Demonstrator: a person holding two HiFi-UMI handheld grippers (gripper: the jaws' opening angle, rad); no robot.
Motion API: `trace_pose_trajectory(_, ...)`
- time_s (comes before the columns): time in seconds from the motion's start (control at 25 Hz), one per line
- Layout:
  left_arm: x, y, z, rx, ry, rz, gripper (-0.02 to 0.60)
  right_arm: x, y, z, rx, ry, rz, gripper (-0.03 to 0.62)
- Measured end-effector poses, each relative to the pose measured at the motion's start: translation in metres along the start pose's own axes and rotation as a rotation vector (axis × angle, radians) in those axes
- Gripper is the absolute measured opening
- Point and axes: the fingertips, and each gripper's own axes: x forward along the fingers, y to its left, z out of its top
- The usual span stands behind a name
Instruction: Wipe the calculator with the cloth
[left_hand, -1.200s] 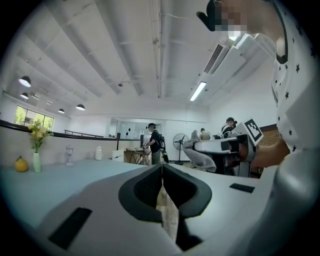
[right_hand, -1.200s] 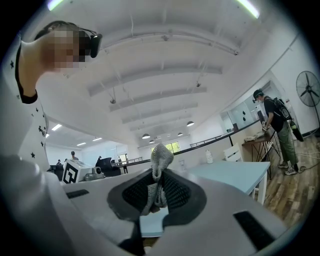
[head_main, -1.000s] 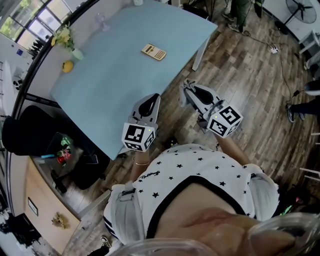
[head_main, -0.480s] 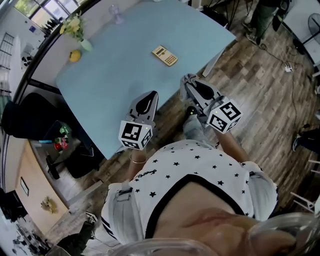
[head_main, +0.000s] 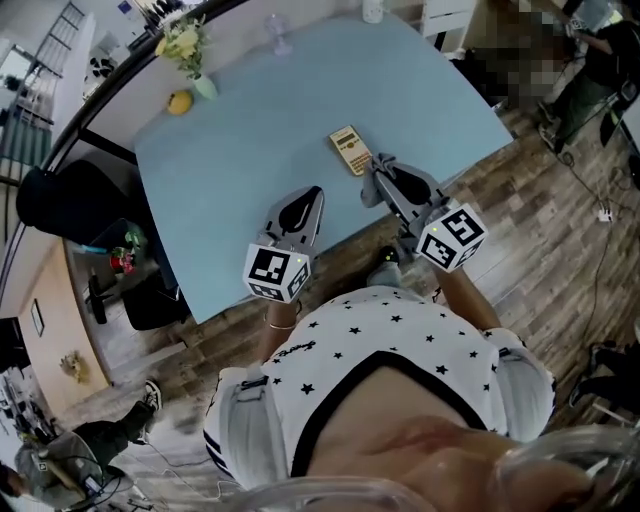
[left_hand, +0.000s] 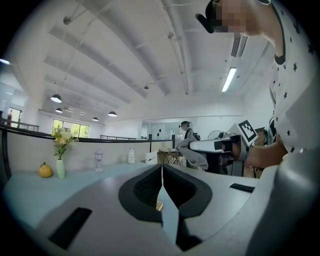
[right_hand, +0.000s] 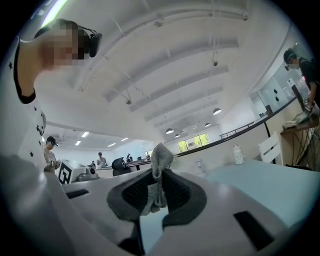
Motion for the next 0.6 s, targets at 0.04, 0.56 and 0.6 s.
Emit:
trace_pose_trajectory(0.04,0.006,0.002,0.001,-0.003,0.0,0.017,0.031,0.003,-0.007,0.002,0.005,0.006,0.015,0.048)
trace_pose_trajectory(0.56,0.063,0.018,0.011,-0.016,0.012,0.218,0.031,0.039,-0.08,0.013,0.029,0.069,0.191,0.048)
trace_pose_trajectory(0.6,0.066,0.018,0.011,-0.017,0.012,0.235,0.031,0.042,-0.084,0.012,0.031,0.078,0.206,0.048)
